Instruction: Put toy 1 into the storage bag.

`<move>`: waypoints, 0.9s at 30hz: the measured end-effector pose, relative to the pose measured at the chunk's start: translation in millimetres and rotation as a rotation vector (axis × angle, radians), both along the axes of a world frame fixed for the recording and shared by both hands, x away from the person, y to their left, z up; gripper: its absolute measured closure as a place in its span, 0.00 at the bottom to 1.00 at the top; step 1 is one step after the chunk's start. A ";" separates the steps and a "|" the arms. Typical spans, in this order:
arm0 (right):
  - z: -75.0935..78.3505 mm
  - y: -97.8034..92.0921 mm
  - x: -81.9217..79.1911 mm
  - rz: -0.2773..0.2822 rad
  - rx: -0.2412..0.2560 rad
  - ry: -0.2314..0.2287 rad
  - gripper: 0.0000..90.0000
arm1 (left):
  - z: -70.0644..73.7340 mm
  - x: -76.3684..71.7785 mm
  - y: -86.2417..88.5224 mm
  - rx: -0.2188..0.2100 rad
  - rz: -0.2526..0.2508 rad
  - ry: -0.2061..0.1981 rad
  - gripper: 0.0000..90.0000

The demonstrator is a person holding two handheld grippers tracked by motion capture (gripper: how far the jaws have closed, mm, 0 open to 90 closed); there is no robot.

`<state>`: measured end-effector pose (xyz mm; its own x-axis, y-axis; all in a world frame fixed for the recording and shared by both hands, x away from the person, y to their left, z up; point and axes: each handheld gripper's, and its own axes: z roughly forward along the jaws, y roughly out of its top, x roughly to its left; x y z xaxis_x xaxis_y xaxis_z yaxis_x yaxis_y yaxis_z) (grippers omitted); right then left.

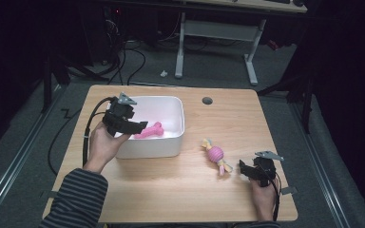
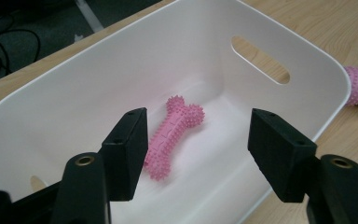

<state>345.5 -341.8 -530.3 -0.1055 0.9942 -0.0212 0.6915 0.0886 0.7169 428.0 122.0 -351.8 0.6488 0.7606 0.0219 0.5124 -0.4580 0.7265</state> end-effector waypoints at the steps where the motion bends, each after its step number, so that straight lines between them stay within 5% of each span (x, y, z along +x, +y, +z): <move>1: 0.0 0.0 0.0 0.000 0.000 0.000 0.28 | 2.6 -5.9 4.3 -0.018 0.003 -0.013 0.42; 27: -0.1 0.2 -0.5 0.004 0.001 -0.002 0.28 | -10.2 -59.0 53.3 -0.150 0.060 -0.102 0.40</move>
